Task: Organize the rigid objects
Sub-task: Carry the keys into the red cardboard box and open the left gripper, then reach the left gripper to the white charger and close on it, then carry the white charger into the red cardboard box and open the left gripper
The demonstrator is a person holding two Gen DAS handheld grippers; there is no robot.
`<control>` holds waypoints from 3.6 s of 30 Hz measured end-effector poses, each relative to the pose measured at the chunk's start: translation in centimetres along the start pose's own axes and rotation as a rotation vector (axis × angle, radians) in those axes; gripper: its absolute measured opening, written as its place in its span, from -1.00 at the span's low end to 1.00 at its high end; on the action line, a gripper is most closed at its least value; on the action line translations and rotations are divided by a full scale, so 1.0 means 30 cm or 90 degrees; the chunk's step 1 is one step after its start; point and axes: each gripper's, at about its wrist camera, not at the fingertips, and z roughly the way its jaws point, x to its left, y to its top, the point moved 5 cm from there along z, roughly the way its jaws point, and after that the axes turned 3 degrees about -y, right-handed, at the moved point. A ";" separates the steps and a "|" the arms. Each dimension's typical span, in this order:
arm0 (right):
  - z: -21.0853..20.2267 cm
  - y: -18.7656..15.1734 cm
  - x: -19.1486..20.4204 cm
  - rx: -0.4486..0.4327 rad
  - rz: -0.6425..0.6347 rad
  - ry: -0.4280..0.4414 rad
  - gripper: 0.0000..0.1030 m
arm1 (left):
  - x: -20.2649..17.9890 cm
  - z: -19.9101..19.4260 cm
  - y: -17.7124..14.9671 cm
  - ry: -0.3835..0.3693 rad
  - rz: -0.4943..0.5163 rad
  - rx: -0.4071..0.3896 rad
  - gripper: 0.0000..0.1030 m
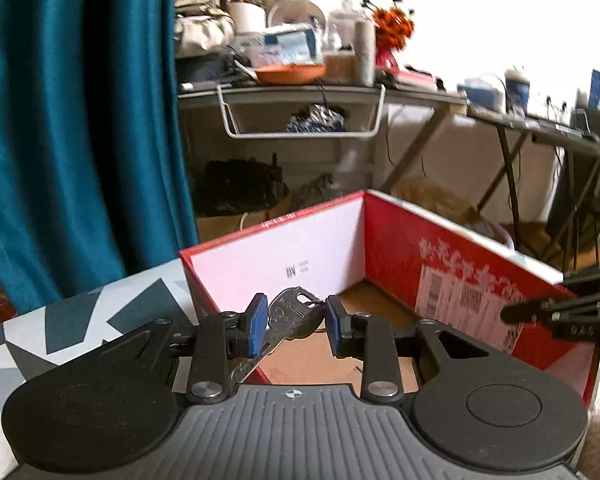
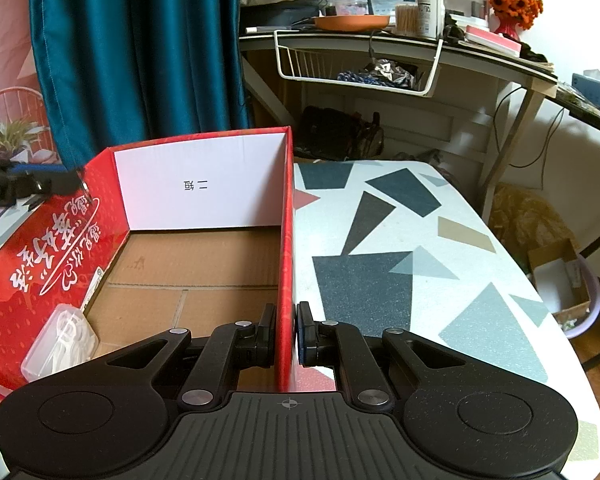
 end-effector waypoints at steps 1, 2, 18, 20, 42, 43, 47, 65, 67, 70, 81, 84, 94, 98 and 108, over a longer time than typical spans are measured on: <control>0.000 -0.001 0.001 0.000 0.000 0.000 -0.82 | 0.000 0.001 -0.005 -0.002 0.004 0.004 -0.36; 0.000 0.000 0.000 0.000 0.000 0.000 -0.82 | -0.005 0.005 -0.010 -0.006 0.008 0.008 -0.36; 0.001 0.000 0.000 0.001 0.001 0.000 -0.82 | 0.025 0.011 -0.013 -0.020 -0.010 0.008 -0.25; 0.001 0.000 0.001 0.001 0.001 0.000 -0.82 | 0.042 -0.006 -0.005 -0.011 -0.020 -0.006 -0.25; -0.001 -0.001 0.001 0.001 0.001 0.001 -0.82 | 0.314 -0.226 -0.194 0.107 -0.081 0.052 0.09; -0.001 -0.001 0.003 0.001 0.002 0.001 -0.82 | 0.321 -0.234 -0.213 0.109 -0.087 0.057 0.09; -0.001 0.000 0.001 0.002 0.001 0.001 -0.82 | 0.329 -0.253 -0.279 0.114 -0.121 0.070 0.08; 0.000 -0.001 0.001 0.002 0.000 0.000 -0.81 | 0.324 -0.219 -0.437 0.157 -0.170 0.106 -0.29; -0.001 -0.002 0.003 0.002 0.001 0.001 -0.81 | 0.320 -0.216 -0.435 0.152 -0.172 0.105 -0.30; 0.000 -0.001 0.002 0.002 0.000 0.000 -0.81 | 0.300 -0.217 -0.433 0.134 -0.178 0.107 -0.30; 0.000 -0.001 0.001 0.003 -0.001 0.000 -0.81 | 0.256 -0.171 -0.478 0.152 -0.240 0.115 -0.37; 0.000 -0.002 0.001 0.004 -0.002 0.000 -0.81 | 0.253 -0.158 -0.471 0.174 -0.244 0.112 -0.37; -0.001 -0.003 0.002 0.004 -0.002 0.000 -0.81 | 0.230 -0.144 -0.461 0.240 -0.211 0.129 -0.51; 0.001 -0.002 0.002 0.004 -0.002 0.000 -0.81 | 0.215 -0.146 -0.457 0.254 -0.187 0.131 -0.52; 0.001 -0.003 0.002 0.004 -0.002 0.000 -0.81 | 0.182 -0.167 -0.429 0.264 -0.131 0.115 -0.52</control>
